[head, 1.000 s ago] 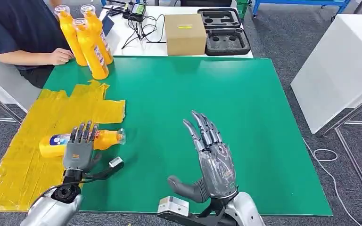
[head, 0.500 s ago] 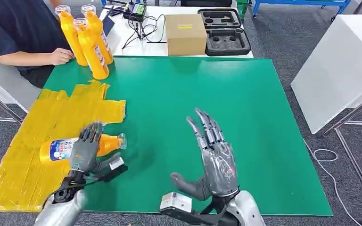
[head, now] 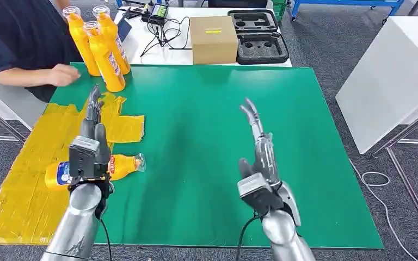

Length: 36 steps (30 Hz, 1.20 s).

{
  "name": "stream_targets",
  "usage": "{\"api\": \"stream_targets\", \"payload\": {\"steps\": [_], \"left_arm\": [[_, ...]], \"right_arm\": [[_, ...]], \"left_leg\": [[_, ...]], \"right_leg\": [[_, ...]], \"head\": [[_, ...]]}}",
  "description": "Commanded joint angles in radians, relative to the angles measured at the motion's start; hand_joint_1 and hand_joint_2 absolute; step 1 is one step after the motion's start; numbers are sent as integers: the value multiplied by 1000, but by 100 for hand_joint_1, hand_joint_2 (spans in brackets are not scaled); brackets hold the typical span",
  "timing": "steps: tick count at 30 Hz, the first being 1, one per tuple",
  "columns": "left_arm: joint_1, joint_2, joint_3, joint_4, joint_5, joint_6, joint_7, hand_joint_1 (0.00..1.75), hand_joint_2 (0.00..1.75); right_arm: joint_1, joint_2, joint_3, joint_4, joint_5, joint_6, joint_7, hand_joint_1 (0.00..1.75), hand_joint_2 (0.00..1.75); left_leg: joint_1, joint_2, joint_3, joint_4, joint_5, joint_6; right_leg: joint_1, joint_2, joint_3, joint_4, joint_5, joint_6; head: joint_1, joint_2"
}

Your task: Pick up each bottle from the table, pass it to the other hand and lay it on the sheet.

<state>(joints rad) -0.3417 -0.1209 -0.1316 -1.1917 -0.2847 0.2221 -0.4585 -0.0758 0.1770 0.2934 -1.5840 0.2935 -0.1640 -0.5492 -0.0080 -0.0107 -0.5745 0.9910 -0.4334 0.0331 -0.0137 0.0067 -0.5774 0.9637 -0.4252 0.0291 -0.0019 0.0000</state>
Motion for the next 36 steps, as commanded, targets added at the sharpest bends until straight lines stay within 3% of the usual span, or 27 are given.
{"api": "stream_targets", "payload": {"steps": [1, 11, 20, 36], "left_arm": [[-42, 4, -22, 14, 82, -54, -13, 0, 0], [-9, -38, -63, -25, 99, -36, 9, 0, 0], [-5, -20, -85, -7, 156, -98, -17, 0, 0], [23, -19, -80, -55, 143, -91, -22, 0, 0]], "right_arm": [[-103, 47, -102, 200, -44, -7, -60, 0, 0], [-74, 2, -46, 123, 0, -65, -25, 0, 0], [-67, -43, 4, 136, -11, -136, -50, 0, 0], [-92, -63, 49, 189, -38, -151, -60, 0, 0]], "left_leg": [[1, 1, 2, -1, -1, -2], [0, -1, 1, 0, -1, -2], [1, 0, 2, 0, -2, -2], [1, 1, 1, 0, -1, -2]], "right_leg": [[1, 0, 2, -1, -1, -1], [0, -1, 2, -1, -1, -1], [1, -1, 3, -1, -2, -1], [1, 1, 2, -1, -1, -1]], "head": [[0, 0], [0, 0], [0, 0], [0, 0]]}}
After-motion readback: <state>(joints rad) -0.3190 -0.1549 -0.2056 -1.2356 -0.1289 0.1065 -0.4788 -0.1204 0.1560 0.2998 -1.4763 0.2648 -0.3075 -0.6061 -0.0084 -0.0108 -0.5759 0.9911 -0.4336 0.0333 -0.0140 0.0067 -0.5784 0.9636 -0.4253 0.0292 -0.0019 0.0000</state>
